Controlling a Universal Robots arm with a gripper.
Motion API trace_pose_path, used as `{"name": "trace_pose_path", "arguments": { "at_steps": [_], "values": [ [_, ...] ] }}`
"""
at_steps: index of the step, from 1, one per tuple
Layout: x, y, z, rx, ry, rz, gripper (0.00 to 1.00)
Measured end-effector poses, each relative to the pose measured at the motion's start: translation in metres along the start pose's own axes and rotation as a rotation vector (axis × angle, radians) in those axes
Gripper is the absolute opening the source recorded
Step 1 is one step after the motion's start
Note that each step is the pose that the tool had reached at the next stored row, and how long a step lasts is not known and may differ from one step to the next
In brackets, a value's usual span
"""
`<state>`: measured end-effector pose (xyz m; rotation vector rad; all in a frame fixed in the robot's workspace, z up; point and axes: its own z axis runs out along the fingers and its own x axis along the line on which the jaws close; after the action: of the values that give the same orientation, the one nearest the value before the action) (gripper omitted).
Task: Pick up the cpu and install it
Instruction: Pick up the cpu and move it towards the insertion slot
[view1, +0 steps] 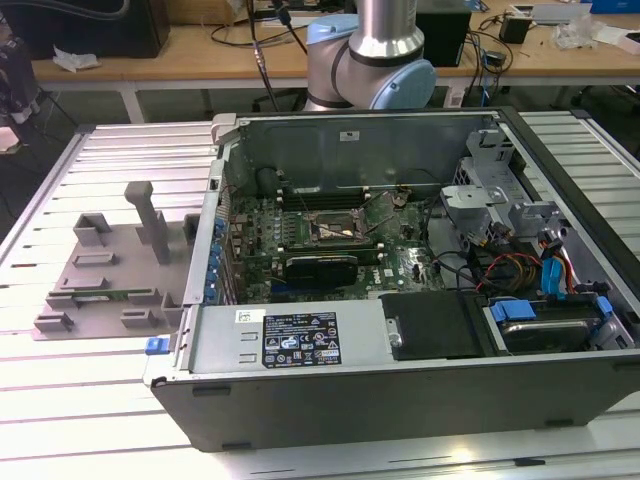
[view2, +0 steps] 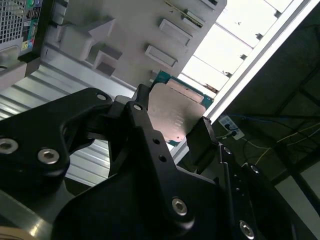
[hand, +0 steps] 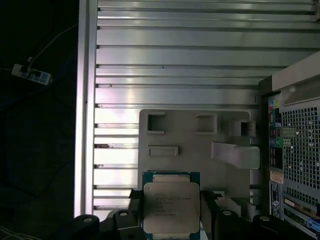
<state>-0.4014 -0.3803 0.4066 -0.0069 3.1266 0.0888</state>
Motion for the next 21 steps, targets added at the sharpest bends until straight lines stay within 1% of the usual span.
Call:
{"name": "trace_pose_path", "arguments": {
  "at_steps": [3,4,6,10,20,21],
  "values": [
    [-0.0062,-0.0001,0.0002,0.0000,-0.0001,0.000,0.55],
    [-0.0113,-0.0001,0.0003,-0.0001,-0.0002,0.000,0.55],
    [-0.0166,-0.0001,0.0004,-0.0001,-0.0001,0.000,0.55],
    [-0.0354,-0.0002,0.0006,-0.0001,-0.0001,0.000,0.55],
    [-0.0561,-0.0003,0.0009,-0.0001,0.0000,0.000,0.55],
    [-0.0601,-0.0004,0.0009,-0.0001,-0.0001,0.000,0.55]
  ]
}}
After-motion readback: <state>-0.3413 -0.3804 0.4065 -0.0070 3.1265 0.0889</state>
